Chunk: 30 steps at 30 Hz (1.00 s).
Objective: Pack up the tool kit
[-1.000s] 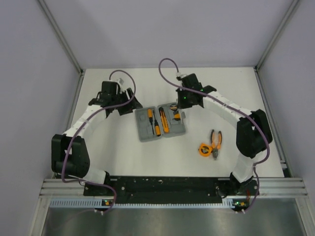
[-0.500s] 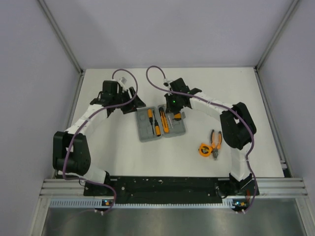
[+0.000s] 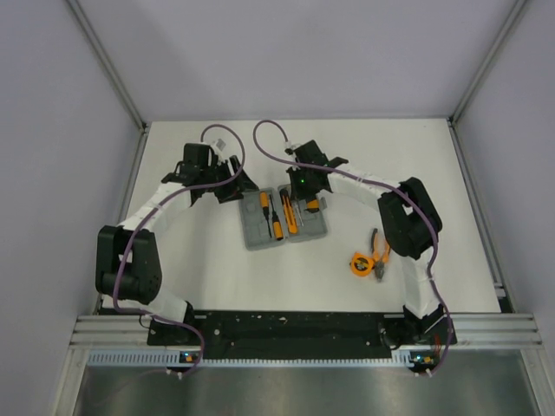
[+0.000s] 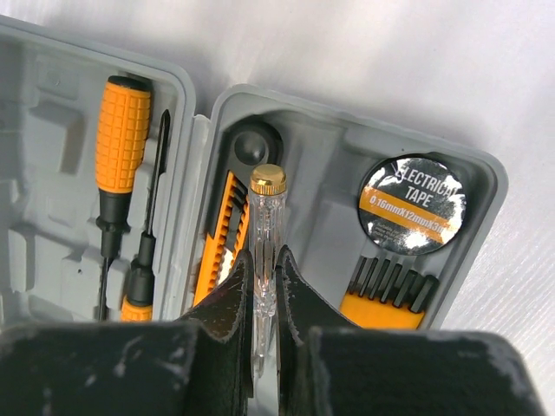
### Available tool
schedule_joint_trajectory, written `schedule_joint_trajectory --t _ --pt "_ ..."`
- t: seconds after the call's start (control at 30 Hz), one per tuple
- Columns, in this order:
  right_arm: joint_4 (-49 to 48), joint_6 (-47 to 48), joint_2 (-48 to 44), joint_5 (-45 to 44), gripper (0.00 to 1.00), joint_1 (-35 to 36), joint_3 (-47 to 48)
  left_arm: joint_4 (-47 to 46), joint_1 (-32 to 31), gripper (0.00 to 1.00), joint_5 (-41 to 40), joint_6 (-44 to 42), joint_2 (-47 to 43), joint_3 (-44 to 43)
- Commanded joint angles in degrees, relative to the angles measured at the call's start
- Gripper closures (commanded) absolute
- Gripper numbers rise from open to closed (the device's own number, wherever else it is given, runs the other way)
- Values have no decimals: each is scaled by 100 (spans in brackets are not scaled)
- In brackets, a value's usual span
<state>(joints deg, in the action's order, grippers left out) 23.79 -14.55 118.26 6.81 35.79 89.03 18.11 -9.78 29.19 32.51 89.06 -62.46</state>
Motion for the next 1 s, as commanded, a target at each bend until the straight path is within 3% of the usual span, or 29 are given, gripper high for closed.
schedule_joint_trajectory --t 0.0,0.67,0.97 --pt "-191 48 92 -215 100 112 272 -150 29 33 105 -131 6 -126" --pt "20 -163 479 -531 99 112 571 -97 29 33 113 -131 147 -197" --pt "556 -382 295 -811 72 112 835 -202 20 33 245 71 323 -487"
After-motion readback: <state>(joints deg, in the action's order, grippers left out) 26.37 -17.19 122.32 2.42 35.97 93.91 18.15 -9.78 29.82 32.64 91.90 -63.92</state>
